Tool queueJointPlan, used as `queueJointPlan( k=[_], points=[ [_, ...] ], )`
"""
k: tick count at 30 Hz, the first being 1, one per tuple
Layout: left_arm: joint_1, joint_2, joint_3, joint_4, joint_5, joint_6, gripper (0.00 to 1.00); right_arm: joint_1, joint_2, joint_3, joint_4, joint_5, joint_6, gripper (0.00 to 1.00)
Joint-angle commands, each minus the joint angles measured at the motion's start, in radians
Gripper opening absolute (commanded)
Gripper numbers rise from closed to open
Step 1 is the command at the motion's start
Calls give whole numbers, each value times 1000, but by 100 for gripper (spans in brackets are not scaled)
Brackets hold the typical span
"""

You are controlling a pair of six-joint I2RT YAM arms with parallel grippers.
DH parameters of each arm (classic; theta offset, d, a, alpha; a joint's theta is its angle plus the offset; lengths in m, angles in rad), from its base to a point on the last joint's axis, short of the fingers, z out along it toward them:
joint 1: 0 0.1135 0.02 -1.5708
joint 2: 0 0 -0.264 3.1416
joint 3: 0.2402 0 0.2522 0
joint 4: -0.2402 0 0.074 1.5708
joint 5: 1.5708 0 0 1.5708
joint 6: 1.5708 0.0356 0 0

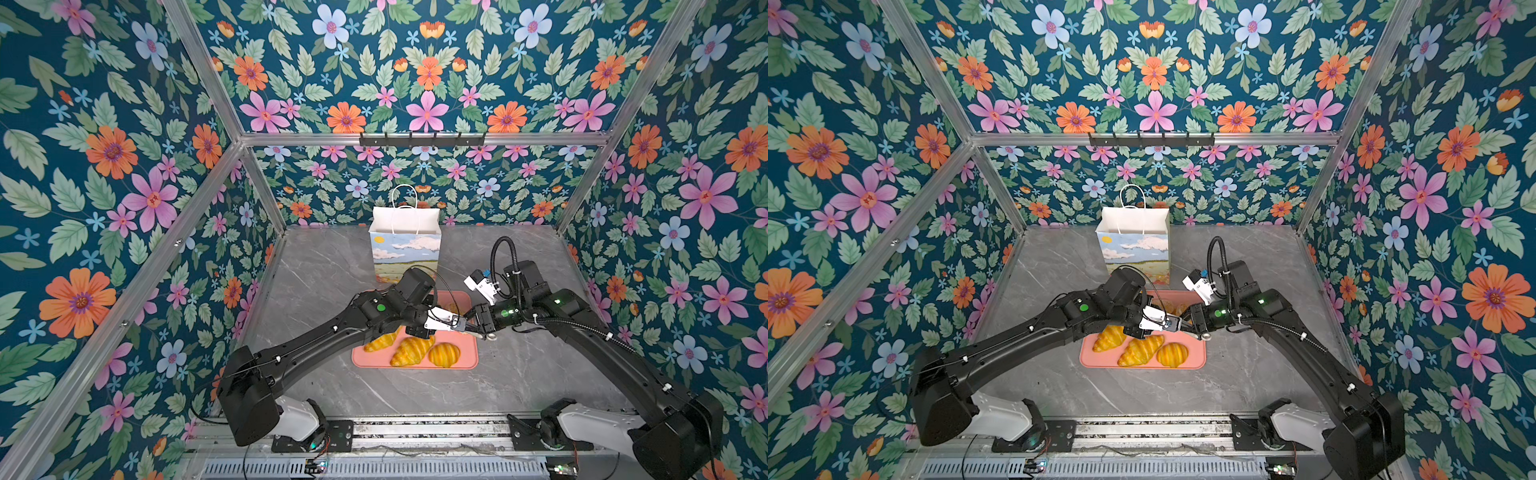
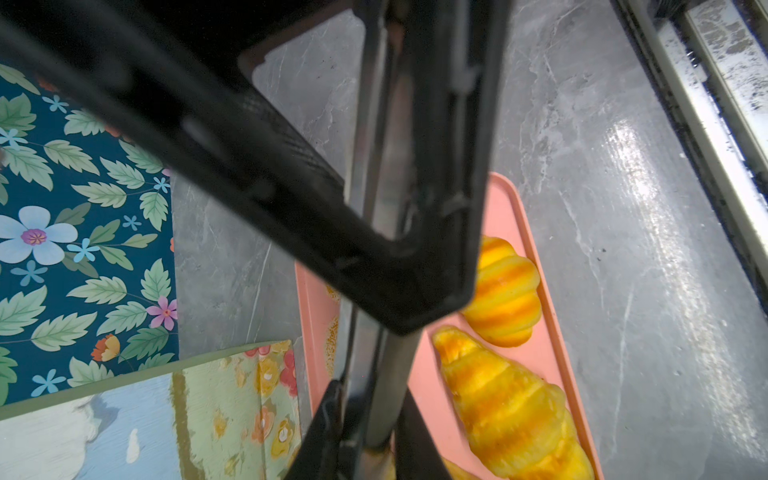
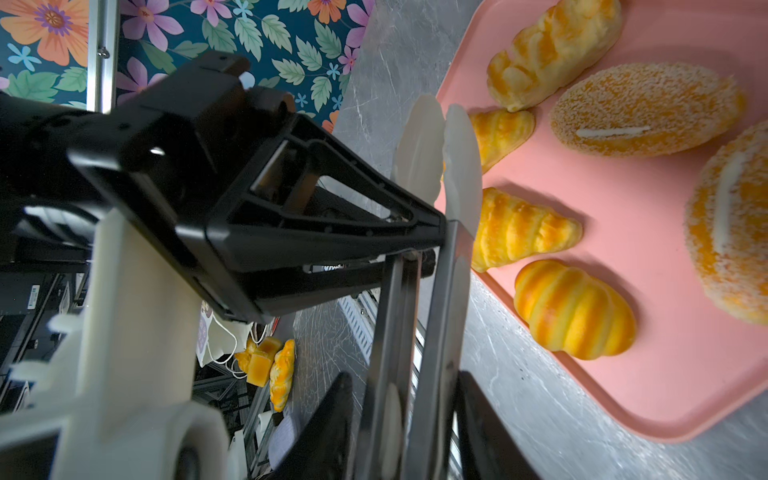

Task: Place the fake bread into the paper bag
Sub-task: 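Grasp the tongs with the left gripper beside the right gripper over the tray, then open the right gripper and draw it back while the left gripper holds the tongs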

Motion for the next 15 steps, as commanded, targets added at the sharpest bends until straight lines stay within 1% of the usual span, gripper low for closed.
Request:
queueJointPlan(
  k=[1, 13, 15],
  points=[
    [15, 3, 13, 70, -69, -77, 21, 6, -11, -6, -52, -121, -42, 41],
    [18, 8, 26, 65, -30, -82, 20, 6, -2, -7, -40, -145, -52, 42],
    [18, 8, 24, 67, -30, -80, 20, 5, -1, -7, -41, -135, -52, 44]
  ],
)
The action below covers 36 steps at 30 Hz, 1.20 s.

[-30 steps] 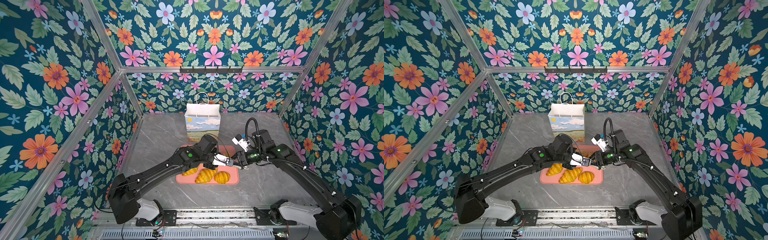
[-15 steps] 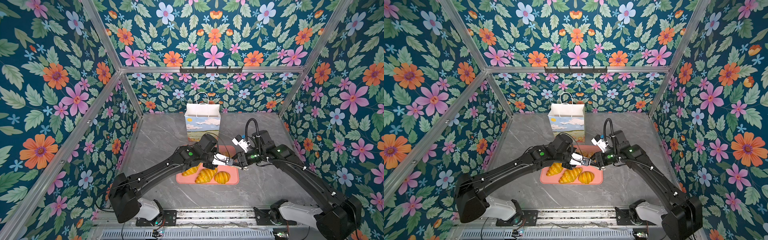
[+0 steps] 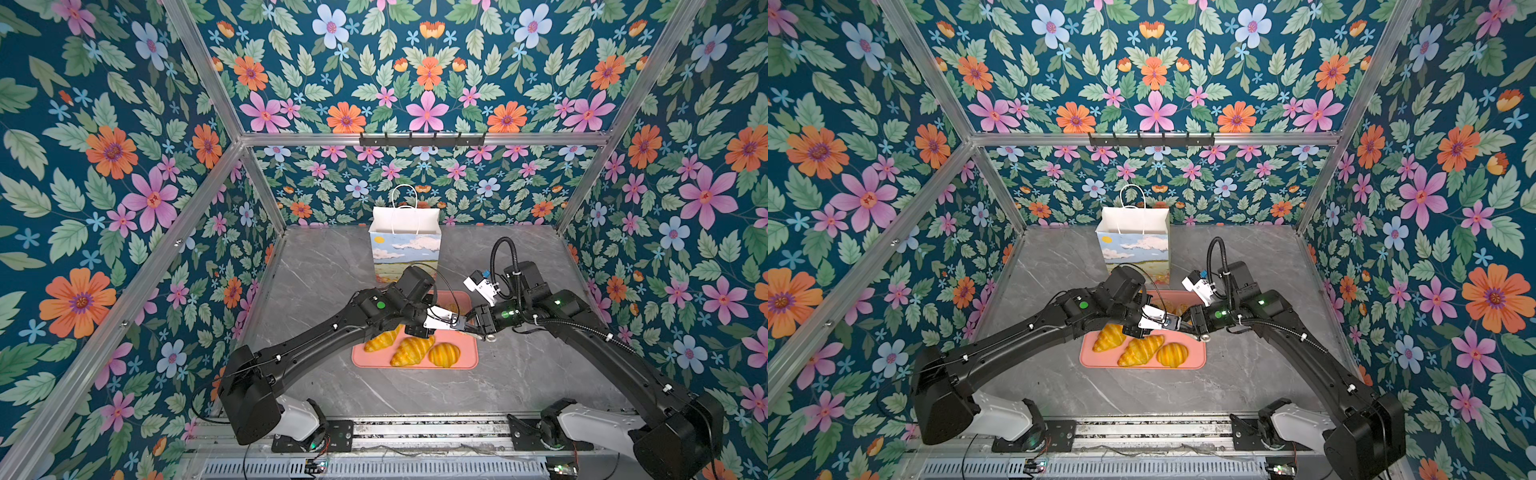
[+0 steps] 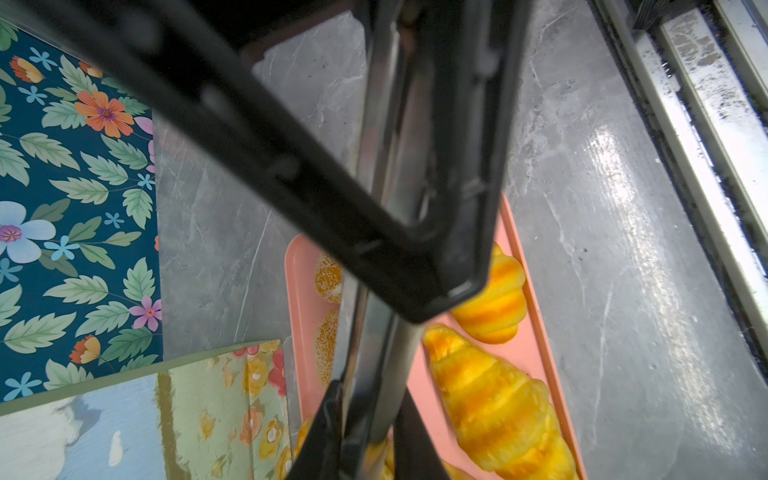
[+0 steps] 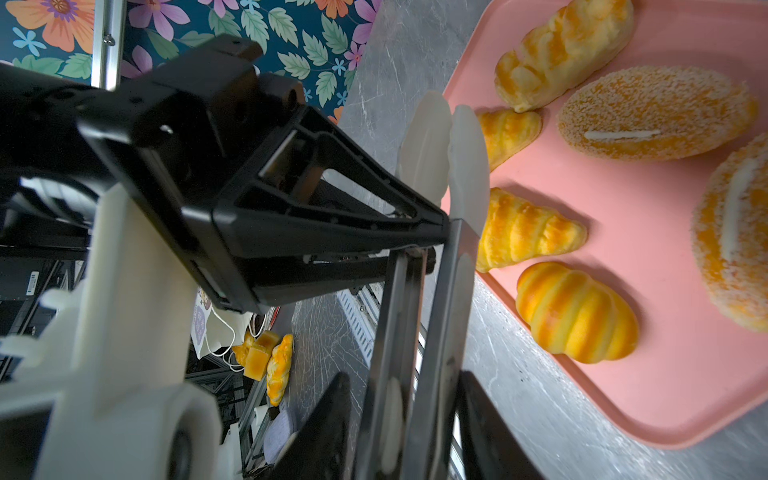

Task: Place the fake bread into the paper bag
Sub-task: 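Open the right gripper and draw it back while the left gripper holds the tongs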

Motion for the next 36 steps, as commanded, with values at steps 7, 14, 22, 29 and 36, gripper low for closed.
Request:
queueJointPlan(
  k=[7, 14, 22, 29, 36],
  points=[
    [12, 15, 15, 94, -25, -71, 17, 4, 0, 15, -46, -105, -92, 56],
    [12, 25, 19, 88, -26, -77, 16, 5, 12, 24, -42, -63, -131, 58],
    [13, 20, 9, 78, -33, -84, 15, 6, -82, 26, -29, 57, -132, 60],
    [37, -1, 36, 26, 13, -167, 11, 6, -329, -64, 85, 343, -175, 81],
    [49, 7, 116, -102, 55, -294, 9, 5, -478, -161, 241, 355, -344, 90]
  ],
)
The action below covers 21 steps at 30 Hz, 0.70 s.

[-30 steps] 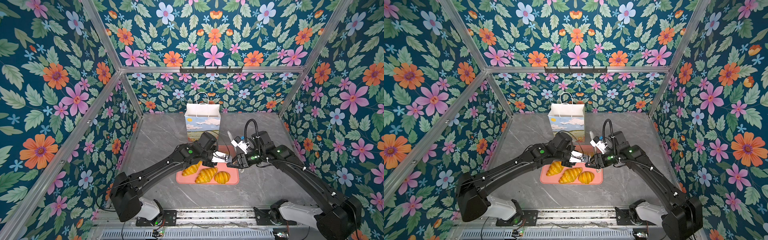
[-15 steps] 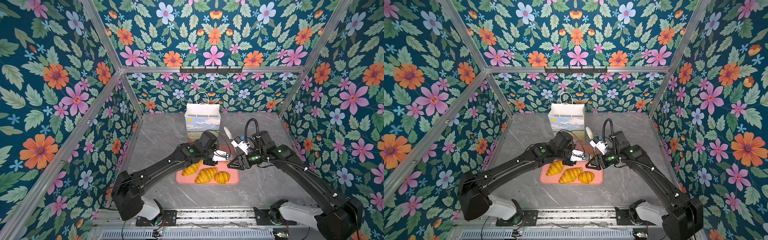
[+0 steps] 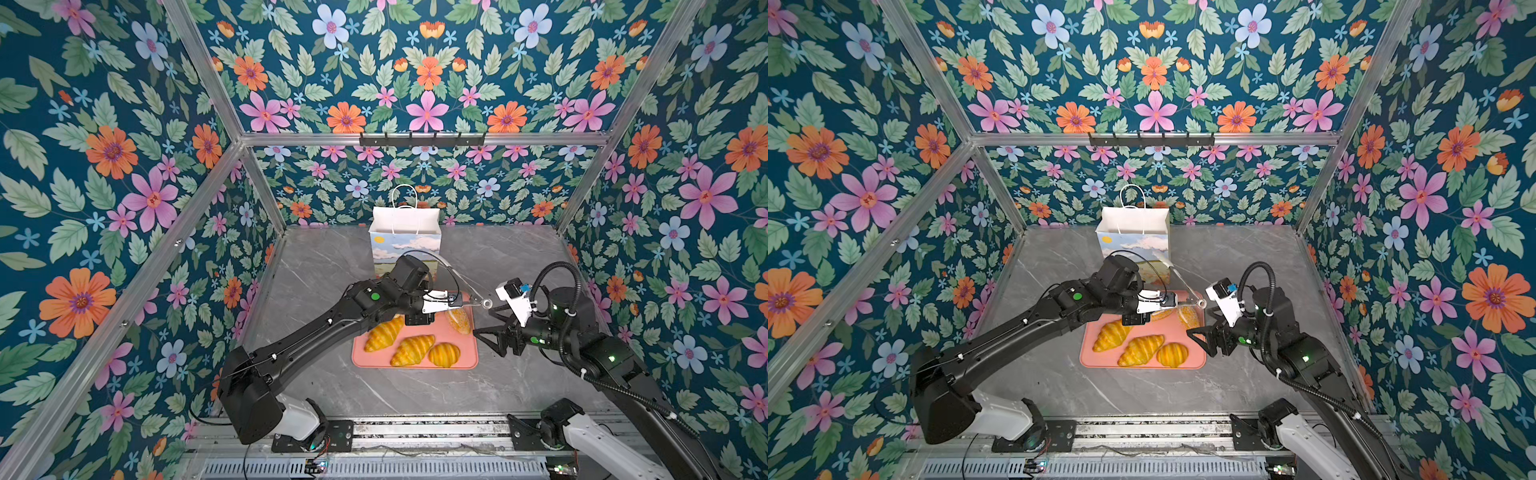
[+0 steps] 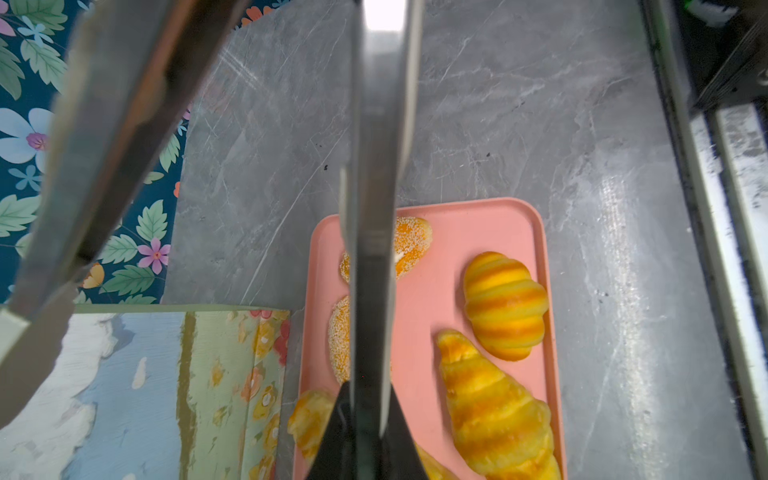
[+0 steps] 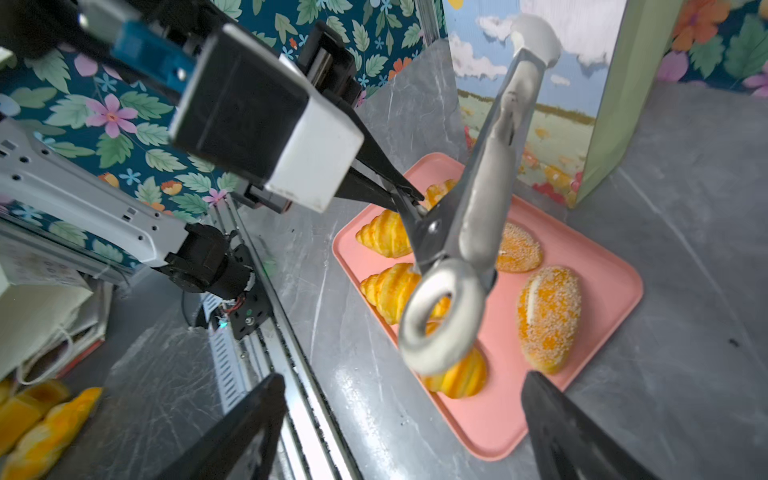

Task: Place the fake bread into the paper bag

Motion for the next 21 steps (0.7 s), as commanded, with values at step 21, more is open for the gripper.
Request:
queueJointPlan(
  k=[21],
  points=[
    [6, 4, 94, -267, 255, -167, 11, 1, 187, 220, -53, -120, -479, 88]
  ],
)
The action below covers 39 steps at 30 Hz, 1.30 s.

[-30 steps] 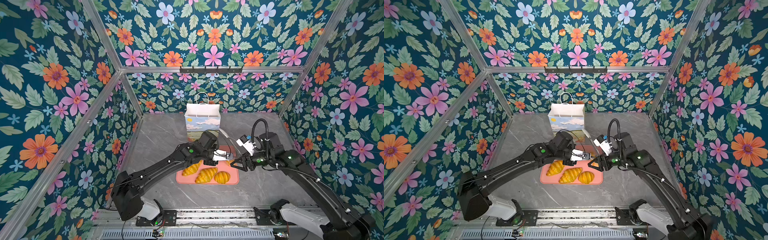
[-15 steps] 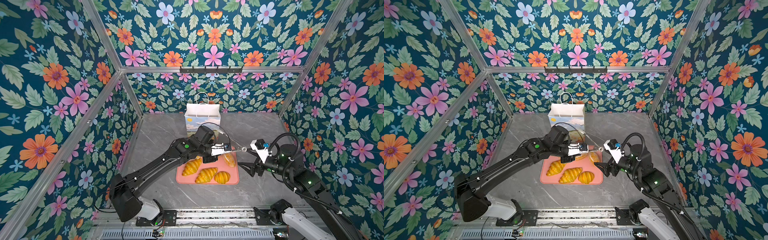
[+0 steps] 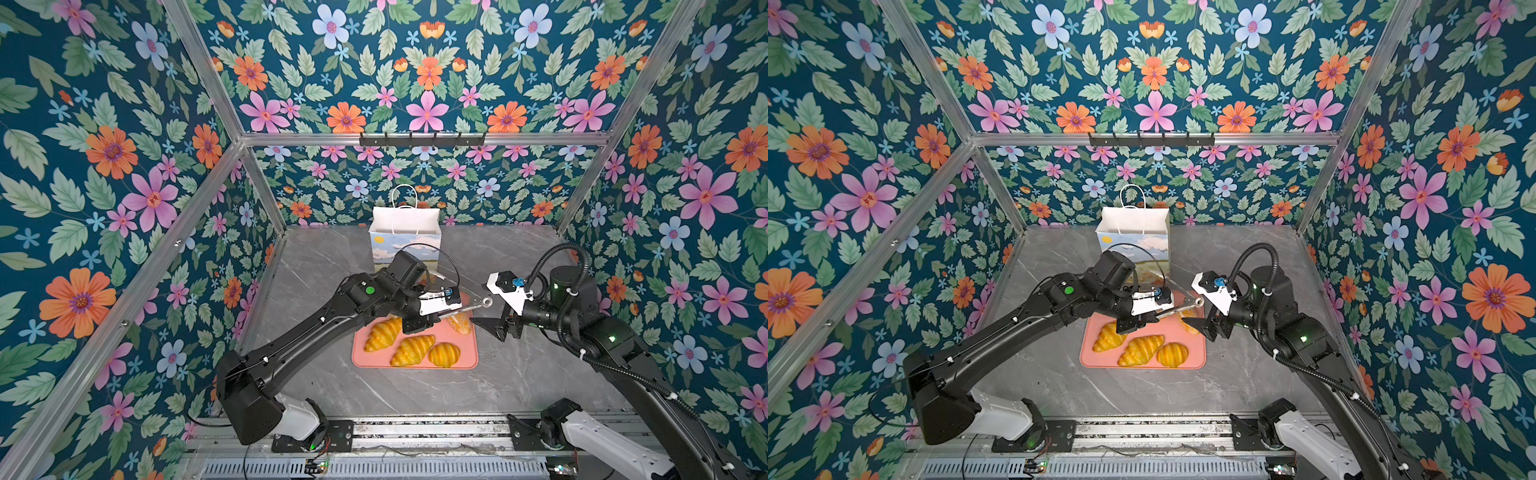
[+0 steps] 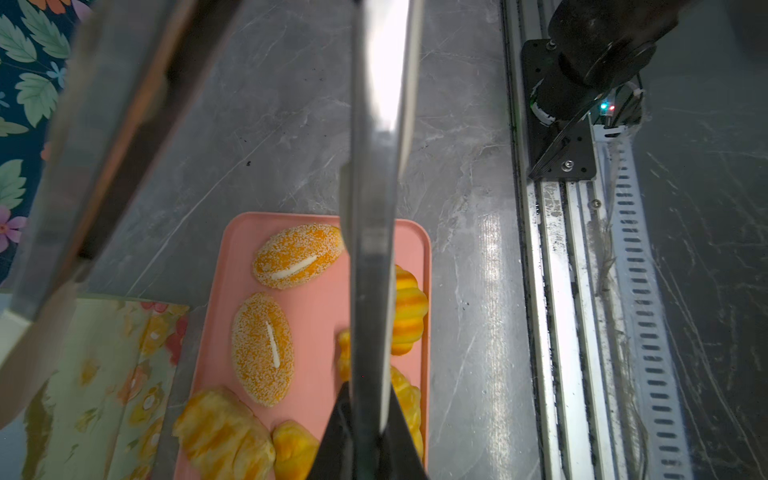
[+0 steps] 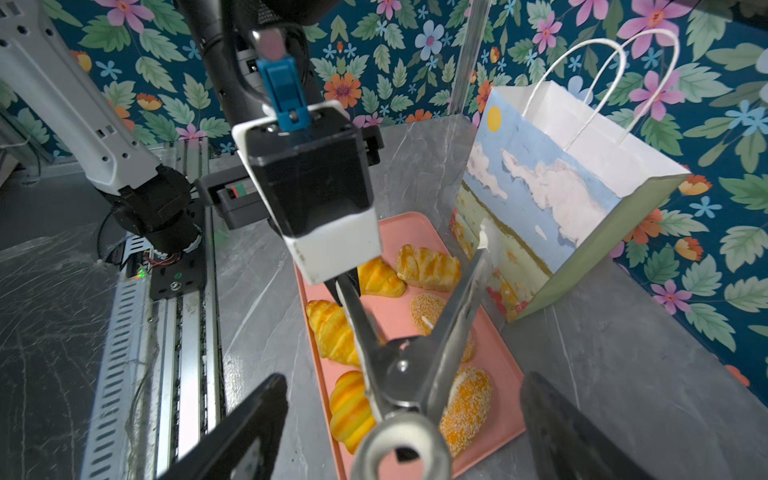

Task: Place the fake bread into the paper bag

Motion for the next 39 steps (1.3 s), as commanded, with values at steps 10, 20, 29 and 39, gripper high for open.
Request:
queueJointPlan(
  k=[10, 20, 29, 39],
  points=[
    [0, 1, 17, -66, 143, -13, 10, 2, 79, 29, -6, -195, -40, 79],
    [0, 6, 38, -67, 160, -14, 10, 2, 91, 19, 3, -218, -21, 70],
    [0, 10, 43, -60, 159, -16, 10, 3, 82, -8, 29, -241, -8, 48],
    [0, -45, -29, 125, 108, -74, 20, 2, 53, -18, 32, -257, -1, 23]
  ],
)
